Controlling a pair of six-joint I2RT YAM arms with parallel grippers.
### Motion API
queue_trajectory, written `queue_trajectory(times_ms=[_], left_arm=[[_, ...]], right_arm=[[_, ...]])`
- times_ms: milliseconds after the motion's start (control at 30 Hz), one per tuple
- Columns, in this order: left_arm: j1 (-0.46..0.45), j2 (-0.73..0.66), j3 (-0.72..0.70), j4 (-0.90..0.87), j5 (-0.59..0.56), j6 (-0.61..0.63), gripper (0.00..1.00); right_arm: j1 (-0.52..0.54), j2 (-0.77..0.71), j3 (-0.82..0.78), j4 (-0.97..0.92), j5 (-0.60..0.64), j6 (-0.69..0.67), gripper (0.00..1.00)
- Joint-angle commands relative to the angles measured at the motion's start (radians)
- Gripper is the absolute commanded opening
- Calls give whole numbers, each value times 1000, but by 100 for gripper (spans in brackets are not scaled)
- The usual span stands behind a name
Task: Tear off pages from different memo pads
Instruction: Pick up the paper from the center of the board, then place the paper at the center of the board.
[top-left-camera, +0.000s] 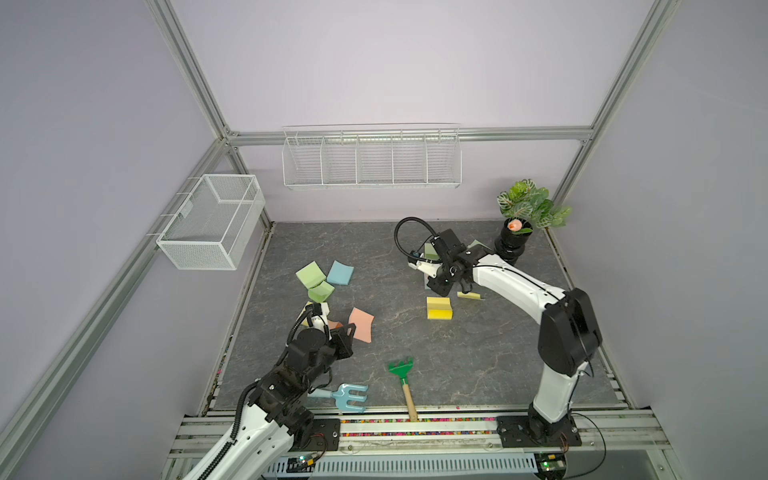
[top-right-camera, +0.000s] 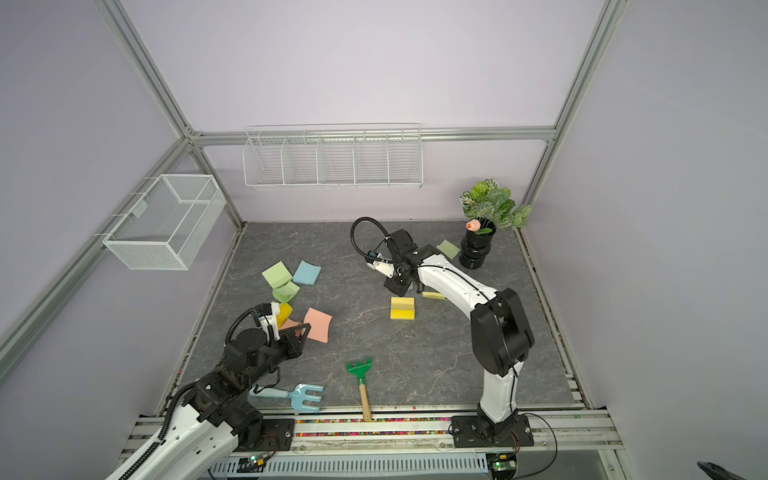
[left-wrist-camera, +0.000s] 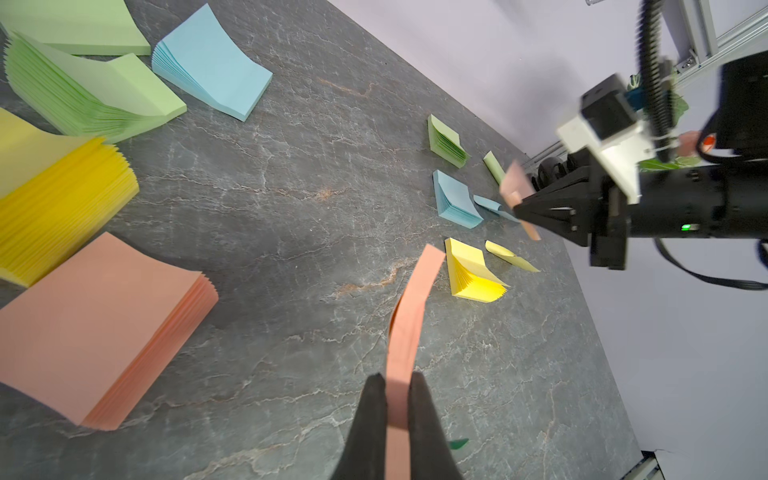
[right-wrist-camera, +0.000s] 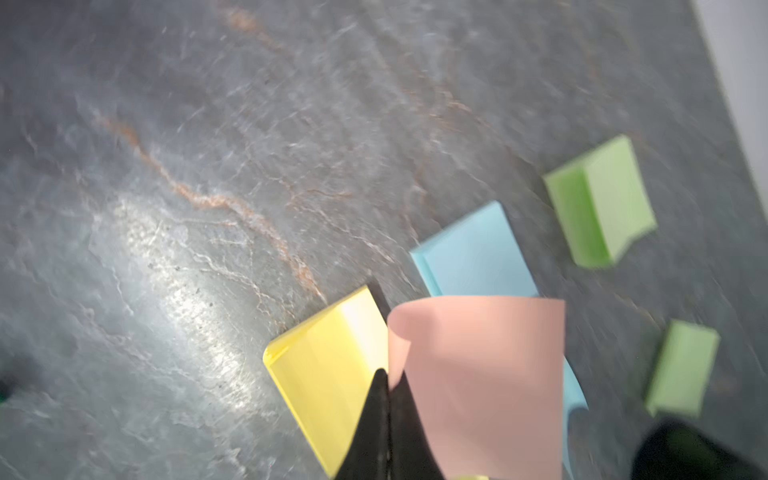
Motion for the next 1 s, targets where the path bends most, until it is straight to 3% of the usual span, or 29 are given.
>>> queue_trajectory(times_ms=[0,200,433,567,700,833,967], left_arm=[[3,-26,6,-12,-15,4,0],[3,-60,5,-29,-18,1,0],[3,-87,2,-33,-5,-5,0],[3,-99,2,-37,-1,-8,0],[3,-113,2,-42,1,-11,0],[3,-126,-1,-45,-5,-8,0],[3,-128,1,-47,-4,-9,0]], right_arm=[[3,-114,-103,-117,221,339,7],[-26,-355,-386,-170,319,660,8],[-34,-500,-690,88,209,972,9],[-48,-442,-709,112,234,1222,7],[-55,-356,-647,-4,265,1553,7],[-57,-367,-678,44,257,1769,7],[-63,-320,-651,31,289,1900,7]])
